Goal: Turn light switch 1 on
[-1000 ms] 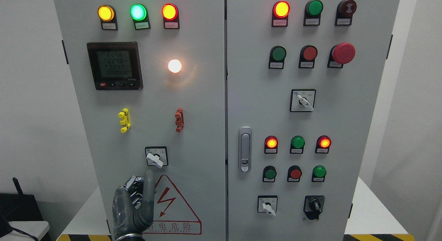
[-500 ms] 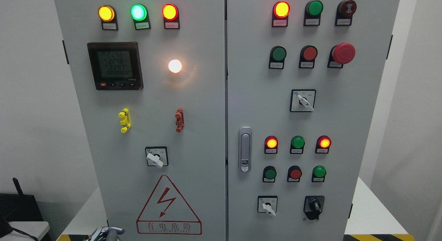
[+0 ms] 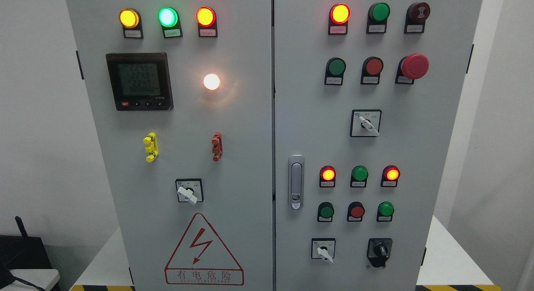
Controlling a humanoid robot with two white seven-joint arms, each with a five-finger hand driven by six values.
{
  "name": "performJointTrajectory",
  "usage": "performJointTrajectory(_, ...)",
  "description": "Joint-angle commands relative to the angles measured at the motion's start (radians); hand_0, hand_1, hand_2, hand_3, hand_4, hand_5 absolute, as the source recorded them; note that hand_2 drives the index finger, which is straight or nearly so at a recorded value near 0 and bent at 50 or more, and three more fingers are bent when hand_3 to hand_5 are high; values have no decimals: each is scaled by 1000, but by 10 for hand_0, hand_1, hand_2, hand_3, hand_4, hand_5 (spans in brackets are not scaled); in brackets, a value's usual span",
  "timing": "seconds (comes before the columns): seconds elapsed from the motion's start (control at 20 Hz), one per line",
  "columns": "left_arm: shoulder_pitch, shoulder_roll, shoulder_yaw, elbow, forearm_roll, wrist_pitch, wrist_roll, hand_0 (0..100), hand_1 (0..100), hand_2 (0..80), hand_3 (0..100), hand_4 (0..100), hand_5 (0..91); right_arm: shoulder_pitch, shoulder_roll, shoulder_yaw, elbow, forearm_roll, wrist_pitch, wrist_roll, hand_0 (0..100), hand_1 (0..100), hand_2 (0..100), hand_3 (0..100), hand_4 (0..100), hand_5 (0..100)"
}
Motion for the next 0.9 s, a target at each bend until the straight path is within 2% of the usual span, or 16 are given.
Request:
performJointTrajectory(0.0,68,91,193,660,-10,0,-8,349,113,0,15,115,0,0,0,0,0,-17,0,0,120,389,0,0,0,0)
performJointTrajectory(0.15,65,117,63,856,-14,1,-27,389,95,0,0,73,0,0,0,0,0,-17,0,0,120,389,0,0,0,0)
performJointTrajectory(0.45,2,102,-339,1108,-8,15,-56,389,124,0,0,6,0,0,0,0,0,-18,0,0,120,389,0,0,0,0)
performJointTrajectory(0.65,-69,41,-471,1189,-13,90,-57,400,117,0,0,0,0,0,0,0,0,-17,0,0,120,389,0,0,0,0)
performJointTrajectory(0.85,-93,4,-546,1211,-13,118,-59,413,82,0,0,0,0,0,0,0,0,-18,0,0,120,389,0,0,0,0)
